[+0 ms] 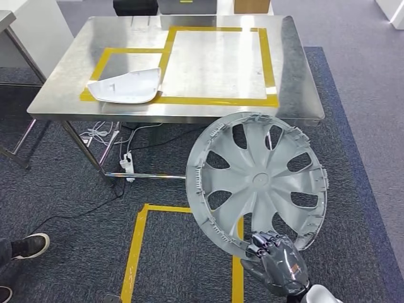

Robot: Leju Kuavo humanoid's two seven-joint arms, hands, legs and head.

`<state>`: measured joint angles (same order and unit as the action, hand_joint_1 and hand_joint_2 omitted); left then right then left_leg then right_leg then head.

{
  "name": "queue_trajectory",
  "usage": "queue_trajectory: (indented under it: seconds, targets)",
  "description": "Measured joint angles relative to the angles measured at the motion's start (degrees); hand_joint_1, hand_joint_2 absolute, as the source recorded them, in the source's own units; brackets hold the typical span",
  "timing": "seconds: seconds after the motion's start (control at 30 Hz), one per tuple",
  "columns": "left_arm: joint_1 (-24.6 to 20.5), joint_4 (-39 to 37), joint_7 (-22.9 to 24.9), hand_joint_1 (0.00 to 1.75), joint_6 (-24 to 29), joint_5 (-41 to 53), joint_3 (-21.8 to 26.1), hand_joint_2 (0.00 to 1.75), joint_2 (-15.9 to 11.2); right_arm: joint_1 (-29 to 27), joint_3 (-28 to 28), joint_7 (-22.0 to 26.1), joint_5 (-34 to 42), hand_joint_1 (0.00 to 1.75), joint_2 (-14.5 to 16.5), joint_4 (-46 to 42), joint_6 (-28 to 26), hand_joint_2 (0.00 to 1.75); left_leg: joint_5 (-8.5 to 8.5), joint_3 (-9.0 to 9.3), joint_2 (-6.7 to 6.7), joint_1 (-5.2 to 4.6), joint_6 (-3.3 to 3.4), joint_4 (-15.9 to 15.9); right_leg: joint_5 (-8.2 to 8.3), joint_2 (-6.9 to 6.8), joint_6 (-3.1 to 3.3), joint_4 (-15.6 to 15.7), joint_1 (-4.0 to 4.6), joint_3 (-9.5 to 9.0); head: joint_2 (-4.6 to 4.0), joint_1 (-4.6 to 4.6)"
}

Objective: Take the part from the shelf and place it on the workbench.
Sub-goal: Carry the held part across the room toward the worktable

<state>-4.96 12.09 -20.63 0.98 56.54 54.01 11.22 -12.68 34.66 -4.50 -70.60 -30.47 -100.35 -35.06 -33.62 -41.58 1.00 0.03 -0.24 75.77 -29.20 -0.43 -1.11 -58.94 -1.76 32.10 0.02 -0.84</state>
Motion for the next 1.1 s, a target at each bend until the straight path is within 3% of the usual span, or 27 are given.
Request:
queue_trajectory:
  seconds: [0.07,0.13,0.17,0.3,0.37,0.43,0.47,0.5,0.57,0.63,0.7,0.77,0.83,0.93,0.97,1.03,1.1]
  targets:
    - [0.0,0.0,0.0,0.00,-0.1,0.0,0.0,1.75,0.0,0.0,0.0,0.0,0.0,1.75,0.0,0.0,0.0,1.75,4.26,2.89,-0.14,0.12,0.24,-6.4,-0.34,-0.10,-0.16,0.0,-0.01,-0.55,0.00,0.01]
    - [-0.1,0.0,0.0,0.00,-0.1,0.0,0.0,1.75,-0.1,0.0,0.0,0.1,0.0,1.75,0.0,0.0,0.0,1.75,6.71,6.12,-0.43,-0.07,0.66,-13.4,-0.70,-0.17,-0.60,0.0,0.18,-0.89,0.00,-0.01]
    - [-0.1,0.0,0.0,0.00,-0.1,0.0,0.0,1.75,0.0,0.1,0.0,0.1,0.0,1.75,0.0,0.0,0.0,1.75,6.86,6.87,-0.55,-0.19,0.83,-15.1,-0.80,-0.20,-0.91,0.0,0.26,-0.90,0.00,-0.04]
    - [0.1,0.0,0.0,0.00,-0.1,0.0,0.0,1.75,0.0,0.1,0.0,0.2,-0.1,1.75,0.0,0.0,0.0,1.75,6.59,7.56,-0.53,-0.16,1.83,-16.6,-1.53,-0.29,-2.19,-0.2,0.18,-0.73,0.00,-0.10]
    - [0.0,0.0,0.0,0.00,-0.1,0.0,0.0,1.75,0.0,0.2,0.0,0.2,-0.1,1.75,0.0,0.0,0.0,1.75,6.66,7.98,-0.50,0.00,2.52,-17.1,-4.05,0.00,-2.40,-5.0,0.14,1.75,0.00,-0.33]
    - [-0.1,0.0,0.0,0.00,-0.1,-0.1,0.0,1.75,0.1,0.2,0.0,0.2,-0.2,1.75,0.0,0.0,0.0,1.75,6.45,8.07,-0.48,-0.19,2.94,-17.1,-6.95,0.19,-2.50,-12.7,0.16,6.10,0.00,-0.52]
    - [0.0,0.0,0.0,0.00,-0.1,-0.1,0.0,1.75,0.1,0.1,0.0,0.2,-0.2,1.75,0.0,0.1,0.0,1.75,6.33,8.17,-0.47,-0.31,3.04,-17.1,-7.28,0.22,-2.53,-15.2,0.17,7.72,0.00,-0.52]
    - [0.0,0.0,0.0,0.00,-0.1,-0.1,0.0,1.75,0.1,0.1,0.0,0.2,-0.2,1.75,0.0,0.1,0.0,1.75,6.17,8.35,-0.42,-0.40,3.08,-17.1,-6.43,0.22,-2.51,-15.6,0.17,8.33,0.00,-0.53]
    - [0.0,0.0,0.0,0.00,-0.2,-0.1,0.0,1.75,0.1,0.1,0.0,0.2,-0.2,1.75,0.0,0.1,0.0,1.75,5.72,8.98,-0.25,-0.46,2.92,-17.1,-1.97,0.22,-2.35,-9.9,0.16,6.19,0.00,-0.54]
    - [0.0,0.0,0.0,0.00,-0.2,-0.1,0.0,1.75,0.1,0.1,0.0,0.1,-0.2,1.75,0.0,0.1,0.0,1.75,5.16,9.37,-0.10,-0.66,2.45,-16.8,0.84,0.32,-2.06,-2.9,0.27,2.81,0.00,-0.50]
    - [-0.1,0.0,0.0,0.00,-0.3,-0.1,0.0,1.75,0.1,0.1,0.0,0.2,-0.2,1.75,0.0,0.2,0.0,1.75,4.91,9.29,-0.02,-0.82,1.95,-16.6,0.70,0.44,-1.68,-0.5,0.47,1.44,0.00,-0.40]
    - [-0.1,0.0,0.0,0.00,-0.3,-0.1,0.0,1.75,0.1,-0.1,0.0,0.2,-0.3,1.75,0.0,0.1,0.0,1.75,4.67,9.30,-0.01,-0.73,1.53,-16.5,0.58,0.44,-1.14,-0.2,0.41,1.18,0.00,-0.39]
    - [-0.2,0.0,0.0,0.00,-0.3,-0.1,0.0,1.75,0.0,-0.1,0.0,0.1,-0.2,1.75,0.0,0.1,0.0,1.75,3.31,8.61,-0.11,-0.62,0.88,-14.4,0.35,0.27,-0.48,0.1,0.18,0.58,0.00,-0.12]
    - [-0.1,0.0,0.0,0.00,-0.5,-0.1,0.0,1.75,0.0,-0.1,0.0,0.1,-0.1,1.75,0.0,0.1,-0.1,1.75,-0.99,3.38,-0.24,-0.14,-0.03,-3.8,-0.24,-0.02,0.15,0.2,0.13,-0.25,0.00,0.23]
    - [-0.1,0.0,0.0,0.00,-0.5,-0.1,0.0,1.75,0.0,-0.2,0.0,0.1,-0.1,1.75,0.0,0.1,-0.1,1.75,-1.52,1.66,-0.24,-0.01,-0.16,-1.0,-0.46,-0.02,0.19,0.2,0.14,-0.51,0.00,0.25]
    - [0.1,0.0,0.0,0.00,-0.5,-0.1,0.0,1.75,0.0,-0.2,0.0,0.1,-0.1,1.75,0.0,0.1,-0.1,1.75,0.31,0.68,-0.25,0.09,-0.14,-0.5,-0.90,0.05,0.11,0.2,0.15,-1.12,0.00,0.27]
    - [0.1,0.0,0.0,0.00,-0.5,-0.1,0.0,1.75,0.0,-0.2,0.0,0.1,-0.1,1.75,0.0,0.1,-0.1,1.75,2.45,1.32,-0.25,0.10,-0.02,-2.7,-1.16,0.10,0.06,0.2,0.15,-1.51,0.00,0.29]
